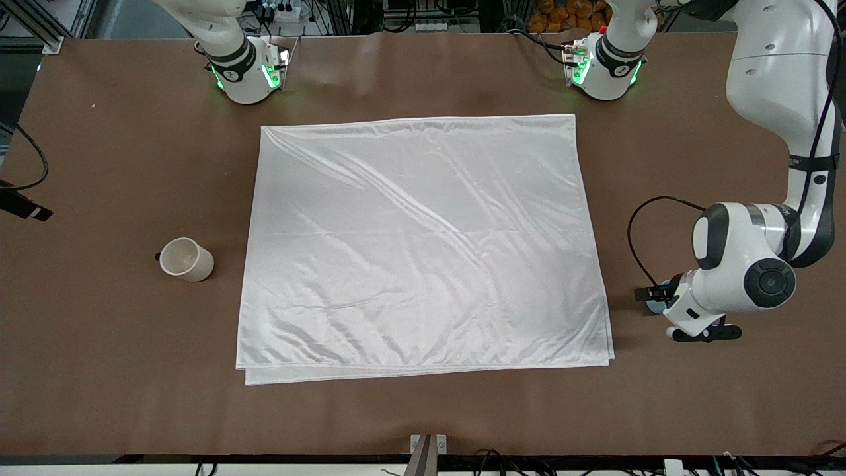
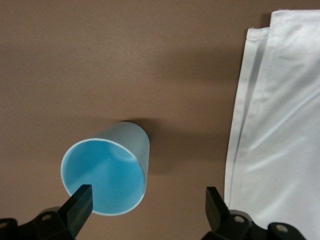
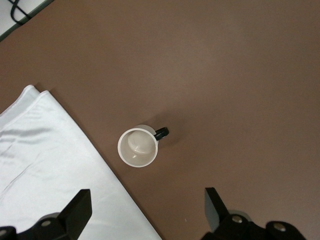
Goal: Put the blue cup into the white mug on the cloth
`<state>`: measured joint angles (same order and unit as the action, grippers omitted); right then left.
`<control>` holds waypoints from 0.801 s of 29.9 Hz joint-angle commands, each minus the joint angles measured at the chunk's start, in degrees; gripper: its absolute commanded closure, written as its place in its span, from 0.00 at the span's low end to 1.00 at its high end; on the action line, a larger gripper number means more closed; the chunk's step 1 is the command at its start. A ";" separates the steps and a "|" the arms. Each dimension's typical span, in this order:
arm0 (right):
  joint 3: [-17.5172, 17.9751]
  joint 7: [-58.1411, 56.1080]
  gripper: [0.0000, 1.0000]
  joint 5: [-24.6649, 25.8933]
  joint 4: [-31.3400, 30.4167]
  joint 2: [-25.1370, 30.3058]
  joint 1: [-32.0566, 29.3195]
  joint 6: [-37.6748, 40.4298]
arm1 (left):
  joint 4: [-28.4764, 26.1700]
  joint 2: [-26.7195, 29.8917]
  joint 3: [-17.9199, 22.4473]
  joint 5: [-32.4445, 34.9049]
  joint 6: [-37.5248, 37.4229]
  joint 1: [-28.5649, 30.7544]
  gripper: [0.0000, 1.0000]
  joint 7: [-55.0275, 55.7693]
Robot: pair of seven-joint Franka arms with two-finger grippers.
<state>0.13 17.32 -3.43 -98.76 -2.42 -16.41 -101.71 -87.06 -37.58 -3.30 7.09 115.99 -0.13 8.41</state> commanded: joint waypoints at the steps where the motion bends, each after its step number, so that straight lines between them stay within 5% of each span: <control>1: 0.40 7.45 0.00 0.27 -7.22 2.51 -1.17 -4.02 | 0.93 -1.26 -0.04 2.58 0.64 0.04 0.00 -0.93; 6: 0.40 11.68 0.00 0.27 -11.18 2.34 -1.52 -9.11 | 0.84 -1.79 -0.04 2.58 0.91 0.75 0.00 -3.13; 18: 0.40 23.72 0.00 0.27 -20.33 0.93 -1.61 -23.70 | 0.75 -2.06 -0.04 2.14 0.91 1.45 0.95 -2.34; 24: 0.40 30.57 0.00 0.27 -20.59 -1.26 -0.99 -24.06 | 0.66 -2.15 -0.04 2.49 0.91 1.36 1.00 -2.96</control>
<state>0.00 42.06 -3.43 -118.50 -2.74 -17.18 -124.68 -87.04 -39.25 -3.29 8.37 116.71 1.14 6.20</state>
